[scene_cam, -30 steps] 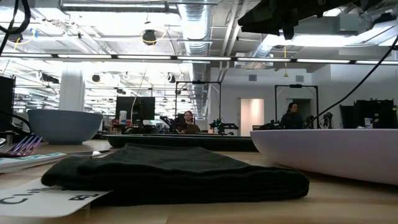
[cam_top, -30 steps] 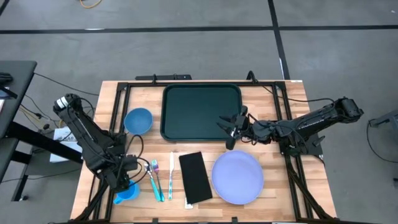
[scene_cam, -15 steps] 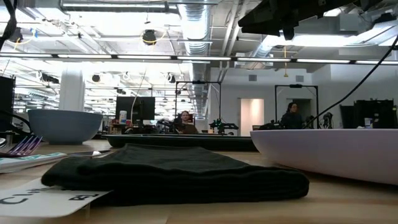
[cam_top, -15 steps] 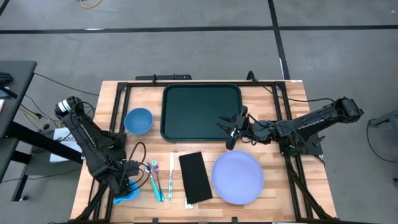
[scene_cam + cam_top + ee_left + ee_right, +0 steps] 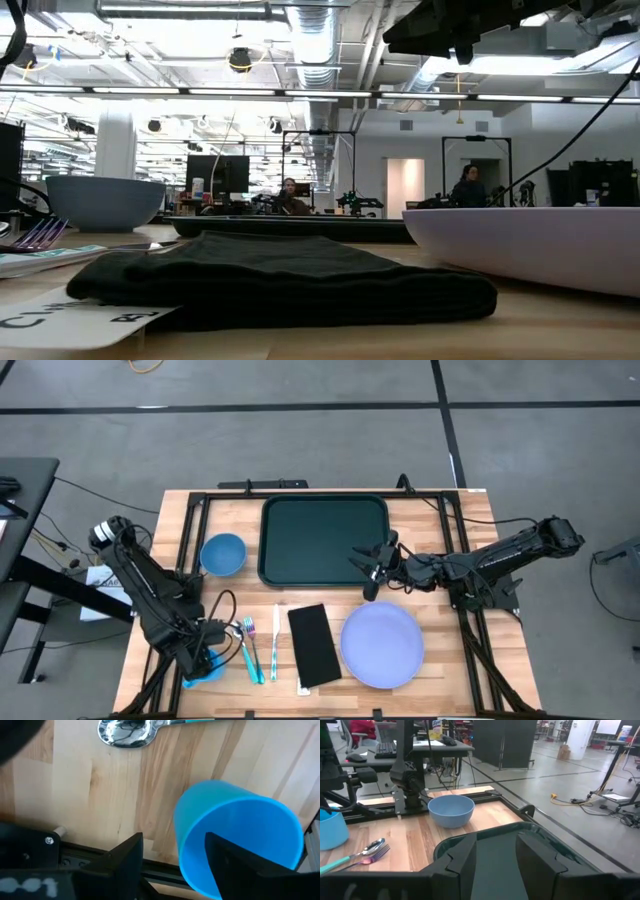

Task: Set up tray
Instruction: Put the blue cup on the top left of the black tray

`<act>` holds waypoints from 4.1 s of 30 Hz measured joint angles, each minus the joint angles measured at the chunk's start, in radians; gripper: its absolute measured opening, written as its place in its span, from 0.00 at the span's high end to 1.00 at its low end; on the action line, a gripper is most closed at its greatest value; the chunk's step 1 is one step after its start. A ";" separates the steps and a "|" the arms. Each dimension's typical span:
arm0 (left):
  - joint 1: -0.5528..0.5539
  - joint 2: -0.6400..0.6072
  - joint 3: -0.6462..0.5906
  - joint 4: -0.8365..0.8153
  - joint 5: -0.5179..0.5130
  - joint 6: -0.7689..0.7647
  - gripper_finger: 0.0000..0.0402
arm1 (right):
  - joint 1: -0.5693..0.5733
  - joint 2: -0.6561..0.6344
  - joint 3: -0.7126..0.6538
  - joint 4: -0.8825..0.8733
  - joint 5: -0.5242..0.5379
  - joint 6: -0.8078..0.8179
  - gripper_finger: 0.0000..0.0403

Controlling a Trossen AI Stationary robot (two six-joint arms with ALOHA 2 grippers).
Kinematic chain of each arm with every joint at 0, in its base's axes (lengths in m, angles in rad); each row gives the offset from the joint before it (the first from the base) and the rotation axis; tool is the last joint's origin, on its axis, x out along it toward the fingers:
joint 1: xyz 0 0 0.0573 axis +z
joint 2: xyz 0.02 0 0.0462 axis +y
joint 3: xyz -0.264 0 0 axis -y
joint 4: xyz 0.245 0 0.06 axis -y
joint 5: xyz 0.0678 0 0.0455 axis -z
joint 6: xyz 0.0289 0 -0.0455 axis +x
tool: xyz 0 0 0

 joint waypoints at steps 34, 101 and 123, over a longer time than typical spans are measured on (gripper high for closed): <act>0.000 0.067 0.000 -0.011 -0.005 0.037 0.71 | 0.000 0.000 0.000 0.000 -0.030 0.000 0.68; 1.058 0.080 0.640 -0.191 -0.353 1.697 1.00 | 0.000 0.000 0.024 -0.082 -0.085 -0.008 0.68; 1.624 0.418 0.694 0.048 -0.192 2.588 1.00 | 0.000 0.000 0.024 -0.168 -0.104 0.027 0.68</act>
